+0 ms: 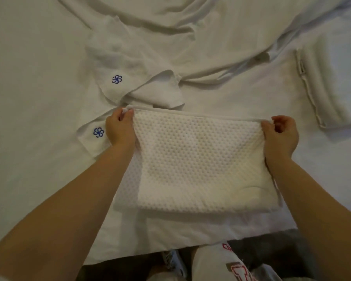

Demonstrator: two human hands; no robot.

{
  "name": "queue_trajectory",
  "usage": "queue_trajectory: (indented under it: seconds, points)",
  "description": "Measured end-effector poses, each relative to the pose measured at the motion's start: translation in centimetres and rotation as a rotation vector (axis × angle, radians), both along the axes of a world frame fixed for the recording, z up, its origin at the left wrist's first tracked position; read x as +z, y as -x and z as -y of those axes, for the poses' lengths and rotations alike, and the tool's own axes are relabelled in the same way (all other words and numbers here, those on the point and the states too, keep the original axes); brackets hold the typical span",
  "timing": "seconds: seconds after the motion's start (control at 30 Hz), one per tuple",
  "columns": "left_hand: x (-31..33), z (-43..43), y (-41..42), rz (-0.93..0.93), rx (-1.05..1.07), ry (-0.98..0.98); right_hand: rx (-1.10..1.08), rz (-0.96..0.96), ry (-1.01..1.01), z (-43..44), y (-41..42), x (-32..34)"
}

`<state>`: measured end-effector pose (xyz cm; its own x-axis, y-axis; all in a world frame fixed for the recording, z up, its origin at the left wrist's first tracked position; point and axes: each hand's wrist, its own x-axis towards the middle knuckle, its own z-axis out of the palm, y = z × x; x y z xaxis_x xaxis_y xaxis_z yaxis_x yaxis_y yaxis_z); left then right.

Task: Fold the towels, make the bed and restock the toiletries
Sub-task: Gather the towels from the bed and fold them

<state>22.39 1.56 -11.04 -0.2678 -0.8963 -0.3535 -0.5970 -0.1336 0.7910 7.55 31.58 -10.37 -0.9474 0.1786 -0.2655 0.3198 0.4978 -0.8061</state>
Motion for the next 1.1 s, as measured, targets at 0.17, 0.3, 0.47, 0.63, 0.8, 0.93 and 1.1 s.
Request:
queue_trajectory:
  seconds: [0.17,0.3,0.47,0.63,0.8,0.93,1.1]
  points:
    - [-0.7,0.6,0.7,0.154,-0.052,0.055,0.091,0.103,-0.072,-0.7,-0.3,0.5]
    - [1.5,-1.8,-0.8,0.324,-0.201,0.301,0.339,0.383,-0.254,-3.2,-1.6,2.1]
    - [2.7,-11.1,-4.9,0.227,-0.806,0.487,0.439,0.666,-0.048,-5.0,-4.3,4.1]
    - [0.9,-14.3,-6.1,0.635,-1.255,0.298,0.524,0.686,-0.078,-5.5,-6.9,4.4]
    - [-0.3,-14.5,-6.2,0.645,-1.255,0.34,0.323,0.525,-0.071,-6.5,-10.3,4.0]
    - [-0.1,-14.3,-6.2,0.627,-1.26,0.367,0.125,0.408,-0.077,-7.9,-14.9,3.7]
    - [-0.2,-14.7,-6.2,0.644,-1.262,0.366,0.124,0.401,-0.174,-8.8,-16.0,3.6]
